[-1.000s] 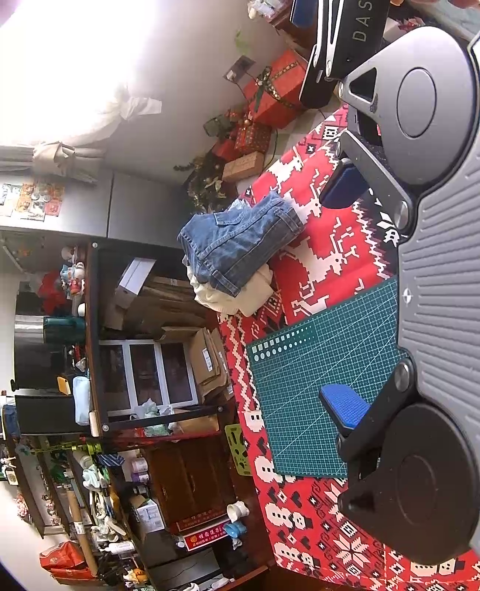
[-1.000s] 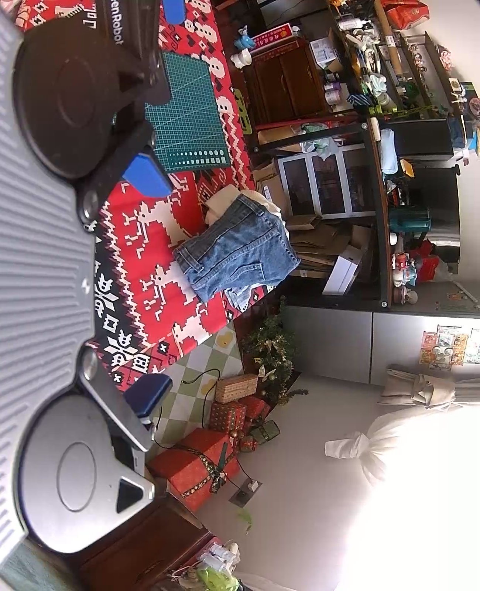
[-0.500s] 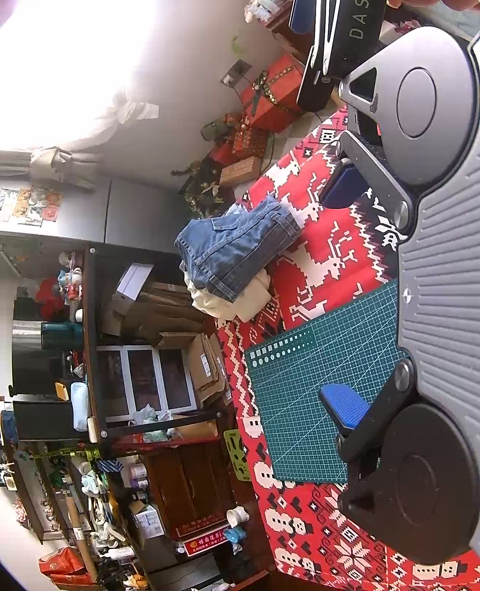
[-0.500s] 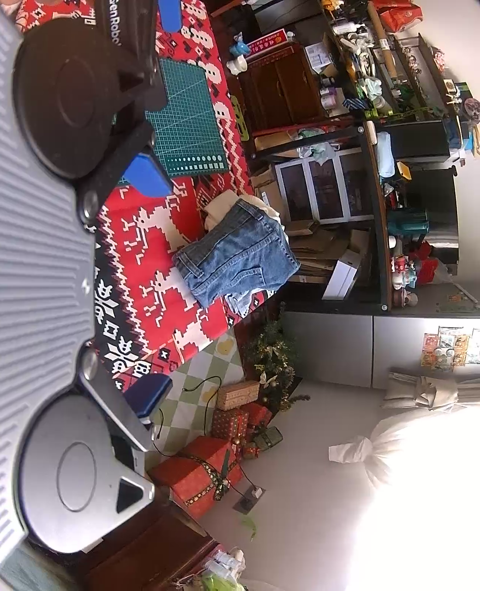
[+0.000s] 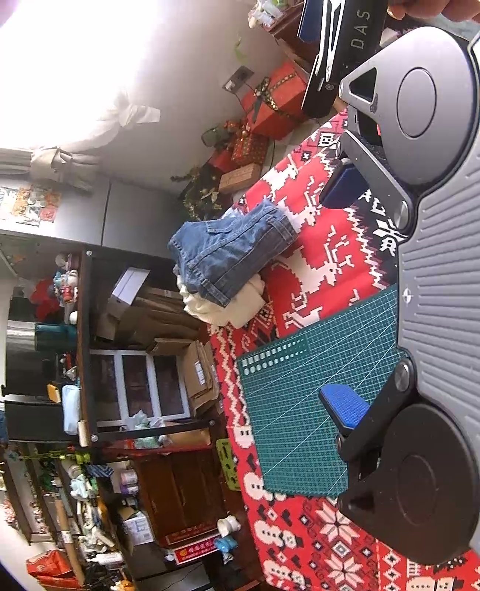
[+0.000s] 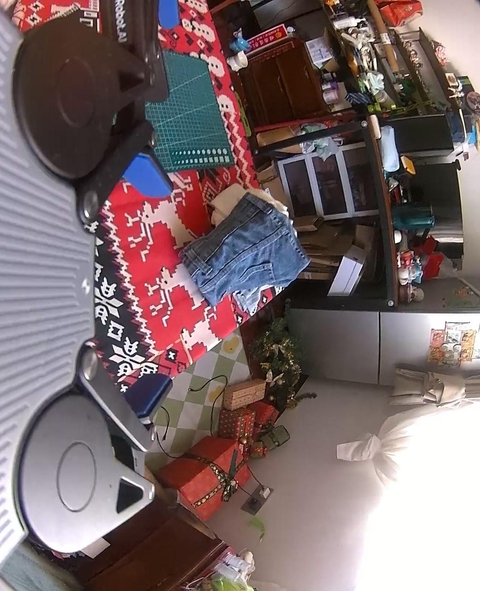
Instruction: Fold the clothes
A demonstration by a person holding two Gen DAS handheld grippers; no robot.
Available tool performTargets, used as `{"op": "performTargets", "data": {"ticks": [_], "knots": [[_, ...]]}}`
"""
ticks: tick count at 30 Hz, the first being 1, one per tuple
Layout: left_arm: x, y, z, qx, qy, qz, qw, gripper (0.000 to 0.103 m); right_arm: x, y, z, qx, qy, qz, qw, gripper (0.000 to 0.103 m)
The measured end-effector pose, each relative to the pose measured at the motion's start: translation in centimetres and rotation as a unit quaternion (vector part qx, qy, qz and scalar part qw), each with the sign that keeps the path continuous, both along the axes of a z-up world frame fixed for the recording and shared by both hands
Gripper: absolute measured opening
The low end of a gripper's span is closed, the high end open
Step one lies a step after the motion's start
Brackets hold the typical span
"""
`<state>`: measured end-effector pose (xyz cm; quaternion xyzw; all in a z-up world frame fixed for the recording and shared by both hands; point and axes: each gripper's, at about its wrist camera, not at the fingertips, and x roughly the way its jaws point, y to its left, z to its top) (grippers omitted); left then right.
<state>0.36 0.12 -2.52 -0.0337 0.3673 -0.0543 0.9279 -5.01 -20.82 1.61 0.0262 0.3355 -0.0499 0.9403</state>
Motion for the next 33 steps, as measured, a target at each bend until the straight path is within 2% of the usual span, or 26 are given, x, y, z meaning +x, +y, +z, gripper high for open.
{"op": "performTargets", "data": {"ticks": [6,11,15,17,20,22,26,33], "knots": [[0.7,0.5,-1.7,0.001,-0.006,0.014,0.9999,0.102,1.2,0.0,-2.8,-0.005,-0.005,-0.003,1.0,0.103],[1.5,1.8,-3.2,-0.033,-0.001,0.024,0.9992,0.102,2.3,0.1,-5.0,0.01,0.003,0.015,1.0,0.103],[2.1,2.2,-4.3,-0.021,-0.005,0.037,0.9991,0.102,3.4,0.8,-6.2,-0.013,0.005,0.004,1.0,0.103],[2.5,2.6,-4.7,-0.024,0.002,0.042,0.9988,0.102,3.9,1.1,-6.8,-0.023,0.0,0.006,1.0,0.103],[3.4,3.6,-5.6,-0.05,0.024,0.054,0.997,0.102,4.8,1.5,-7.8,-0.031,-0.006,0.014,0.999,0.103],[3.9,4.1,-6.1,-0.06,0.031,0.067,0.9955,0.102,5.8,1.6,-8.5,-0.023,0.001,0.024,0.999,0.103],[4.8,4.7,-7.1,-0.05,0.03,0.086,0.9946,0.102,7.9,1.6,-10.1,-0.018,0.013,0.039,0.999,0.103],[6.5,5.0,-8.1,-0.02,0.021,0.091,0.9954,0.102,10.4,1.0,-12.4,0.013,-0.027,0.074,0.997,0.103]]}}
